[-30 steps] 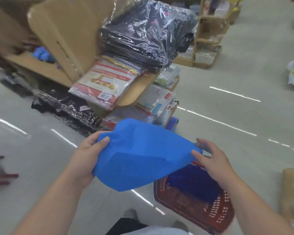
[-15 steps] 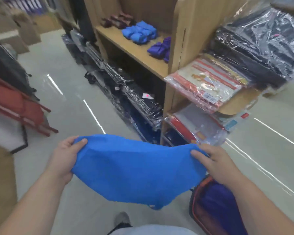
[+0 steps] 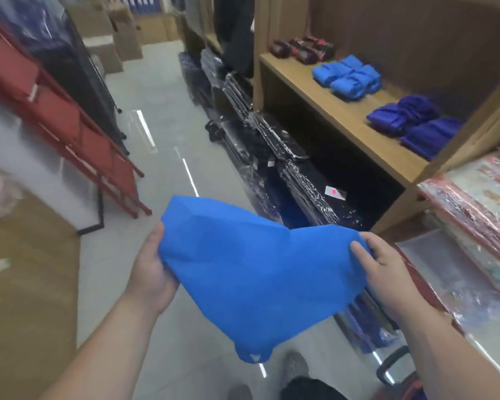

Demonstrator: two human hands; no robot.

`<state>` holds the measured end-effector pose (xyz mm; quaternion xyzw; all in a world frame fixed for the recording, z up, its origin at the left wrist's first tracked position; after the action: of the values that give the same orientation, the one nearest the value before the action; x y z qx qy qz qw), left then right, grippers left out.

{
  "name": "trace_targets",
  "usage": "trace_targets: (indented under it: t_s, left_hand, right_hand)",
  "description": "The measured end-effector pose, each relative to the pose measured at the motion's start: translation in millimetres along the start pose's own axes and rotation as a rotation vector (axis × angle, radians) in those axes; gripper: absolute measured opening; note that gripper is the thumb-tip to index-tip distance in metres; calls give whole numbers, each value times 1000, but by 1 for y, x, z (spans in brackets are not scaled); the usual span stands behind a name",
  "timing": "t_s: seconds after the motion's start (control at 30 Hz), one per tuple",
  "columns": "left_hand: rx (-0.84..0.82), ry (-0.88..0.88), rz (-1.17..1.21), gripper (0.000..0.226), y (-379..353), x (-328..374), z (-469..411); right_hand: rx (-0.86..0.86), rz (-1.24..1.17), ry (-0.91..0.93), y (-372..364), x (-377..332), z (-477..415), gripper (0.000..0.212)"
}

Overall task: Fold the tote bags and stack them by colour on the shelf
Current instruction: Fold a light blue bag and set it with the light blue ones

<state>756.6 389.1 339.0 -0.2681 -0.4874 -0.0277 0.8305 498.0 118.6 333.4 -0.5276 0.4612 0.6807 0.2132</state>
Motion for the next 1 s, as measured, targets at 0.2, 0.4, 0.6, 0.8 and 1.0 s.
trace_targets:
  t_s: [0.2,0.4,0.6,0.8,1.0]
  left_hand:
    - [118,-154,-294,18,-17,20,-49]
    - [78,-222,-514,13,-80,38,-106]
    - [75,-317,-522,14,-137,67,-162]
    - [-95,-166,-289,29,-148,71,-218]
    - [-90,-136,-303,26,-148,87,-297]
  right_hand:
    - [-138,139,-18,-55,3,-64,23]
    - [-355,299,435,-151,-91,-118,70]
    - [-299,146,448,-182,-132,-202,15]
    - [-203,134,412,-189,-144,-270,13]
    - [-254,135,384,-232,-156,-319,19]
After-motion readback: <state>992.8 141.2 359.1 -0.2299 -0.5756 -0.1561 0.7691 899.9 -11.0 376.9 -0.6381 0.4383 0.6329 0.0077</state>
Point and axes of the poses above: each hand's wrist, its own z-axis away from the middle knuckle, its own y-axis out of the back of the hand, x = y × z, the point moved 8 cm from there along -z, towards the middle knuckle, and after that the axes turned 6 degrees about x, right-handed, at the moved point
